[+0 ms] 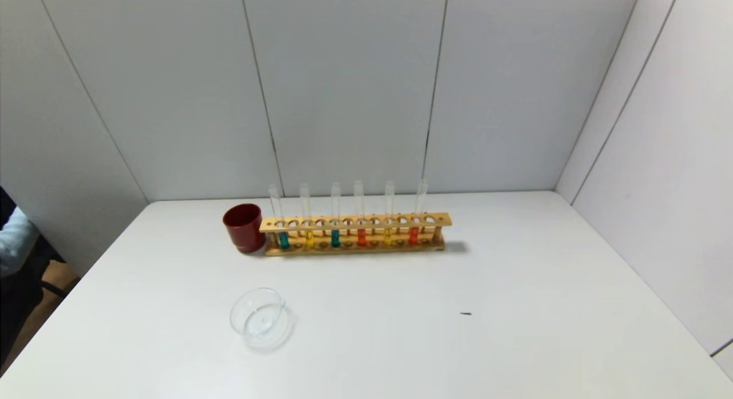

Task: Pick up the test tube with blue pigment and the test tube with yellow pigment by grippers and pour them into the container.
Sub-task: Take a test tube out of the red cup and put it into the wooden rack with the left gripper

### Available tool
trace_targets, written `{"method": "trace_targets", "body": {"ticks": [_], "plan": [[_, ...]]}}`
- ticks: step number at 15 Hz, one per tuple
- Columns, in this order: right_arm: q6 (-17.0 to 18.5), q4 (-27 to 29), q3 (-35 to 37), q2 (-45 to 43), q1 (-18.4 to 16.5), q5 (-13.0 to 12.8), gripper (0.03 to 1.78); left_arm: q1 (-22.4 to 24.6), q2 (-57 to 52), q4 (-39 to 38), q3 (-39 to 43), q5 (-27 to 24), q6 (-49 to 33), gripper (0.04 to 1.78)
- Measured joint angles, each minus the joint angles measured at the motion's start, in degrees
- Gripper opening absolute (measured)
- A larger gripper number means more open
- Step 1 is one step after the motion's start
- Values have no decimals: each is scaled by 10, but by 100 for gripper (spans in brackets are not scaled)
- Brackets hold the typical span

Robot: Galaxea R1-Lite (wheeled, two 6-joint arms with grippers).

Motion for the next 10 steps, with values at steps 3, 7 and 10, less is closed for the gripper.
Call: {"method": "trace_targets", "body": {"ticks": [3,7,10], "plan": [[0,0,0,0,0,0,175,0,0,-2,0,0,2,175],[0,0,0,0,0,0,175,-1,0,-6,0,11,-18,175],[0,0,0,0,0,0,175,-1,11,15,-63,-26,-4,175]]}}
